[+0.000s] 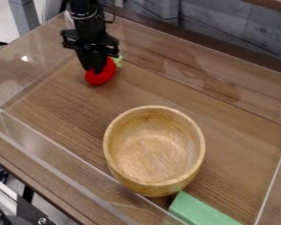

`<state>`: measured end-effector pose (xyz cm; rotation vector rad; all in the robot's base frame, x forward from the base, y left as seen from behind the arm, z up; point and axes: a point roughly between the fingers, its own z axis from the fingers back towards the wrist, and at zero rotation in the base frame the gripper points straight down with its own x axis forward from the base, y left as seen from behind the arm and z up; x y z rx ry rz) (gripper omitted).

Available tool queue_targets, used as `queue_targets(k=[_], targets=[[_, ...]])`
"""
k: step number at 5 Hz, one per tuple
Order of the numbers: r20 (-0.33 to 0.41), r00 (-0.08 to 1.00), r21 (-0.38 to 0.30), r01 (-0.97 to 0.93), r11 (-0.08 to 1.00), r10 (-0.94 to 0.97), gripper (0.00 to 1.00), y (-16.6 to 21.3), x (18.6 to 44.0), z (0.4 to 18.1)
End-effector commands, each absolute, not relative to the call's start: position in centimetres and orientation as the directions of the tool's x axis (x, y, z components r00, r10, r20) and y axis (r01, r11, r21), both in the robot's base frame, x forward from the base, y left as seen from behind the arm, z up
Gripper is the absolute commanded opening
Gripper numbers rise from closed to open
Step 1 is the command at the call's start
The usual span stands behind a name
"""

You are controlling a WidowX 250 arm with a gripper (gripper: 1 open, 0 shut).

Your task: Move the red fruit to the right

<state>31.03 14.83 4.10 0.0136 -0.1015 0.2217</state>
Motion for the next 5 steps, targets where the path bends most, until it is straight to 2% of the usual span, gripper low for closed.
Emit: queue_targets(k=[1,3,4,5], targets=[[0.139,0.966,-0.001,-0.221,0.975,0.219,0.00,14.5,31.6,6.8],[0.181,0.957,-0.048,-0.223,0.974,0.228,0.00,11.9,33.0,11.5],[0.187,0.950,-0.070,-0.241,0.968,0.250,0.00,8.1,34.2,12.9],[0.178,0.947,-0.079,-0.257,0.963,0.267,0.00,3.7,35.4,12.7]])
